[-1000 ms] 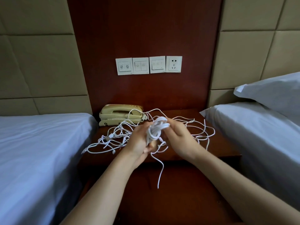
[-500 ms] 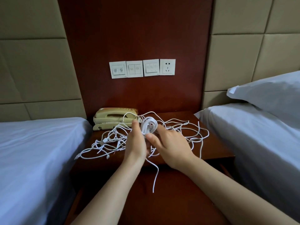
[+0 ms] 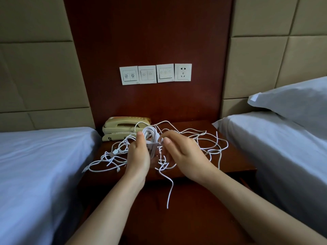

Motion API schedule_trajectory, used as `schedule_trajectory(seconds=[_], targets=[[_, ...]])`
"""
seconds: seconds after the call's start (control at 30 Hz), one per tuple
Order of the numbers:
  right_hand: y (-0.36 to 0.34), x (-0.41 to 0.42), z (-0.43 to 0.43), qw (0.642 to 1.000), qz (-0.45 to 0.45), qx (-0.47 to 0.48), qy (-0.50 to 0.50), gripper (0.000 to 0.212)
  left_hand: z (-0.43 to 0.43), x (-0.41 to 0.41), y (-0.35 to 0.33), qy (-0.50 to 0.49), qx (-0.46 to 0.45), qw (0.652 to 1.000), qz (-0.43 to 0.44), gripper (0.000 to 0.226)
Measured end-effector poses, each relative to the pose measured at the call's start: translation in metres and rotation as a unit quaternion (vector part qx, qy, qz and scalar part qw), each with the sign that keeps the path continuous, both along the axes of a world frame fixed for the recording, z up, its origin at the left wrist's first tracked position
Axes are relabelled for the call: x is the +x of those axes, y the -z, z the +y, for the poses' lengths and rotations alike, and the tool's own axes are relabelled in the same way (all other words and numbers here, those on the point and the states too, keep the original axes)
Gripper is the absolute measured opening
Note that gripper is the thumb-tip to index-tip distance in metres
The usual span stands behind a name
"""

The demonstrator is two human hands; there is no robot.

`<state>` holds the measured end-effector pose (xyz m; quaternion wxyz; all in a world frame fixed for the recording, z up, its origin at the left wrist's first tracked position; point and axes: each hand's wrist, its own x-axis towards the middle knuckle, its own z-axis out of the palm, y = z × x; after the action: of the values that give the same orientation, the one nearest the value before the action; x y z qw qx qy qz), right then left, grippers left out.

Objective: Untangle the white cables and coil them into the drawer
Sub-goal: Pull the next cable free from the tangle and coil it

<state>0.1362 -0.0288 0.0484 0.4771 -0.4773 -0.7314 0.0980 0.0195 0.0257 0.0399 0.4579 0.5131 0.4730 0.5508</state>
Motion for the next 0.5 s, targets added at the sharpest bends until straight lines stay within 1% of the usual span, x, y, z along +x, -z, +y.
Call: schedule_trajectory(seconds=[0.13, 0.27, 0.33, 0.43, 0.5], targets=[[0.002, 0.0, 0.003, 0.998, 0.055, -0.003, -0.007, 0.014, -0.004, 0.0, -0.001, 0.059, -0.024, 0.997, -0.036, 0.053], [0.002, 0.003, 0.007, 0.994, 0.104, -0.008, 0.013, 0.014, -0.016, 0.006, -0.004, 0.101, -0.027, 0.994, -0.029, 0.054], [0.001, 0.002, 0.009, 0.993, 0.112, -0.015, 0.024, 0.011, -0.019, 0.008, -0.006, 0.097, -0.027, 0.995, -0.019, 0.051], [0.001, 0.0, 0.009, 0.993, 0.102, -0.011, 0.06, 0.013, -0.025, 0.011, -0.008, 0.101, -0.024, 0.995, -0.011, 0.048], [-0.001, 0.001, 0.01, 0.994, 0.09, -0.022, 0.065, 0.013, -0.026, 0.011, -0.008, 0.101, -0.03, 0.994, -0.012, 0.047]])
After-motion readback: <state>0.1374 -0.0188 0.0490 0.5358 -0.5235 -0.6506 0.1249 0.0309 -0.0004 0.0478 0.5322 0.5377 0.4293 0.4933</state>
